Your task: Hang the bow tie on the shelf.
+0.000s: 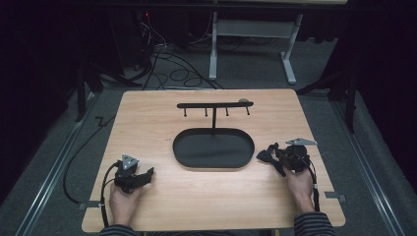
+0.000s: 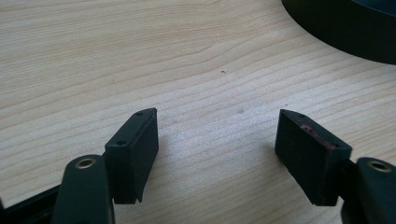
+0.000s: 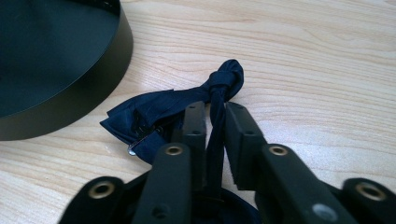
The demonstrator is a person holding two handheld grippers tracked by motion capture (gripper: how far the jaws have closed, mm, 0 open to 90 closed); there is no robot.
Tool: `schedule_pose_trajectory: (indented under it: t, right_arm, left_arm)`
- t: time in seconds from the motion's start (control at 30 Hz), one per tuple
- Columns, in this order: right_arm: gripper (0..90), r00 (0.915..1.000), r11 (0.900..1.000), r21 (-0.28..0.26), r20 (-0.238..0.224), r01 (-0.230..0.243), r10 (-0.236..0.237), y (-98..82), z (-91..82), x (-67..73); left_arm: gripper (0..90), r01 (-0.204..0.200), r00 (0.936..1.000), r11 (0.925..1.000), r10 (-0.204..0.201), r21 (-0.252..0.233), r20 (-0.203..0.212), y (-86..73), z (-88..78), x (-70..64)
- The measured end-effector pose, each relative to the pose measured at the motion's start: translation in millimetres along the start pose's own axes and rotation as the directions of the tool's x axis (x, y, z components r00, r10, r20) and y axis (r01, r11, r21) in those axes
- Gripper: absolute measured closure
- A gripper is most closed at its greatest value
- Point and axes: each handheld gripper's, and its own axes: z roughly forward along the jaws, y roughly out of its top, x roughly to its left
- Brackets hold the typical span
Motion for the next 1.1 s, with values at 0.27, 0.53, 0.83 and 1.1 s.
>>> schedule_pose_trajectory:
  t: [0.27,0.53,0.83,1.1]
  right_arm:
    - [90.0,0.9998,1.000,-0.004,0.001,0.017,-0.017,0.1,-1.3,1.1]
    - [90.0,0.9996,0.999,-0.025,0.001,0.028,-0.028,0.7,-5.7,3.2]
    - [90.0,0.9989,0.997,-0.057,0.000,0.046,-0.046,4.0,-13.8,6.3]
    - [90.0,0.9984,0.995,-0.085,-0.011,0.055,-0.056,4.8,-22.8,8.3]
  left_arm:
    - [30.8,0.000,1.0000,1.0000,0.000,0.000,0.000,0.0,0.0,0.0]
    - [30.8,0.000,1.0000,1.0000,0.000,0.000,0.000,0.0,0.0,0.0]
    - [30.8,0.000,1.0000,1.0000,0.000,0.000,0.000,0.0,0.0,0.0]
    - [30.7,0.000,1.0000,1.0000,0.000,0.001,0.001,0.0,-0.1,0.1]
